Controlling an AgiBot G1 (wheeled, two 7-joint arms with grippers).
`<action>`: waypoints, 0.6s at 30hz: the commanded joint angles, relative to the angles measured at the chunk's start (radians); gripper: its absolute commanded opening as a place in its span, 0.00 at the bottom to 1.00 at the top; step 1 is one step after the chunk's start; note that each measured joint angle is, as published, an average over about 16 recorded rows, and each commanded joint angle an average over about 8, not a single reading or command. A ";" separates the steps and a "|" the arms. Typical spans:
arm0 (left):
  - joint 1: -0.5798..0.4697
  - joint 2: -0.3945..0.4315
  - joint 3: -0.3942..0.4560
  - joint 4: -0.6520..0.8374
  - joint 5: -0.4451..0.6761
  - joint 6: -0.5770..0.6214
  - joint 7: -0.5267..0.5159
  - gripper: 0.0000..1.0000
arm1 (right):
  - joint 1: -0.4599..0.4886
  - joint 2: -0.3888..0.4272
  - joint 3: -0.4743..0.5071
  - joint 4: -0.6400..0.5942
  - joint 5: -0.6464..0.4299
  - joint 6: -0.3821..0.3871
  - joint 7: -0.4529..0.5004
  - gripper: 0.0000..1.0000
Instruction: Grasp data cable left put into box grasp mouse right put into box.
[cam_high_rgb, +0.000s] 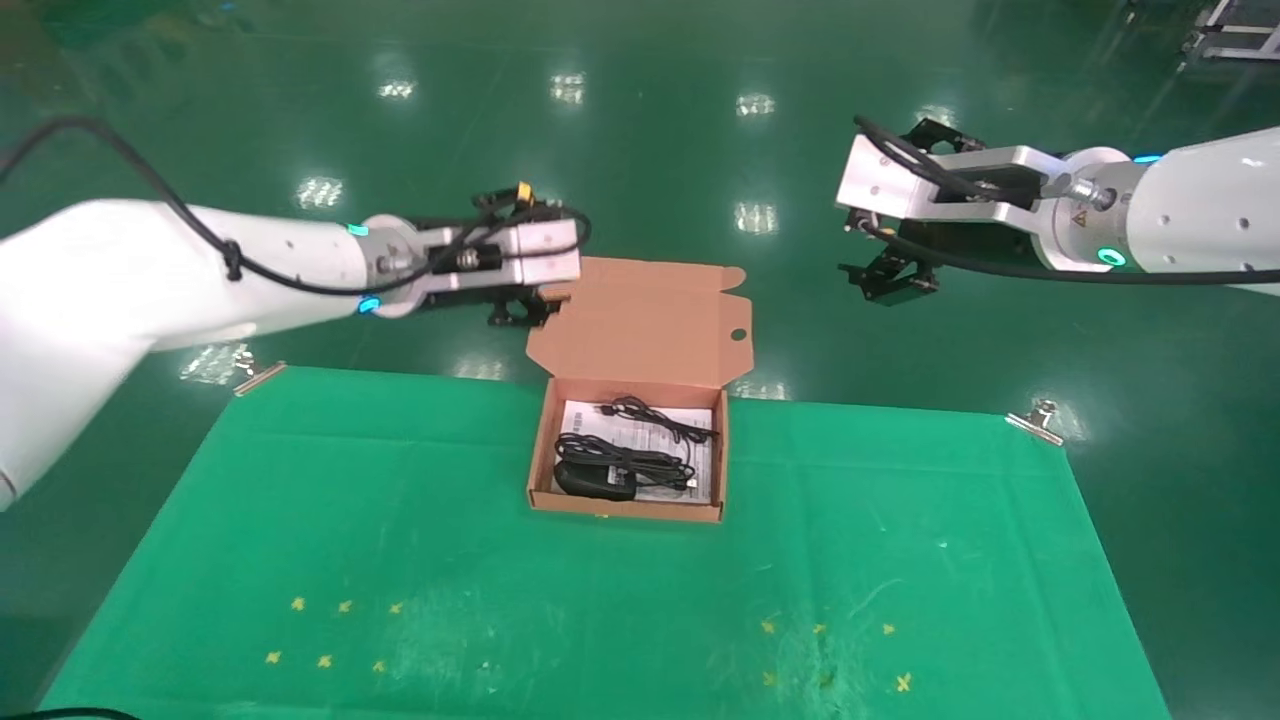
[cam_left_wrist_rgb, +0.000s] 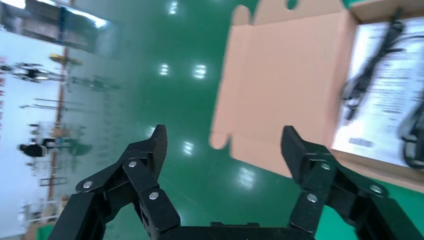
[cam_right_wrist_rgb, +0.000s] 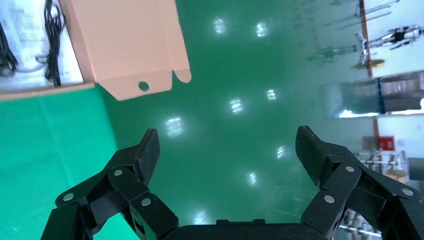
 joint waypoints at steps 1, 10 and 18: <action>-0.011 -0.010 -0.008 -0.003 -0.005 -0.003 -0.010 1.00 | 0.014 -0.004 -0.007 0.001 -0.020 -0.011 -0.008 1.00; 0.089 -0.105 -0.126 -0.105 -0.131 0.130 -0.057 1.00 | -0.114 0.031 0.154 0.018 0.142 -0.132 -0.079 1.00; 0.180 -0.192 -0.235 -0.199 -0.246 0.252 -0.099 1.00 | -0.236 0.064 0.307 0.034 0.295 -0.247 -0.147 1.00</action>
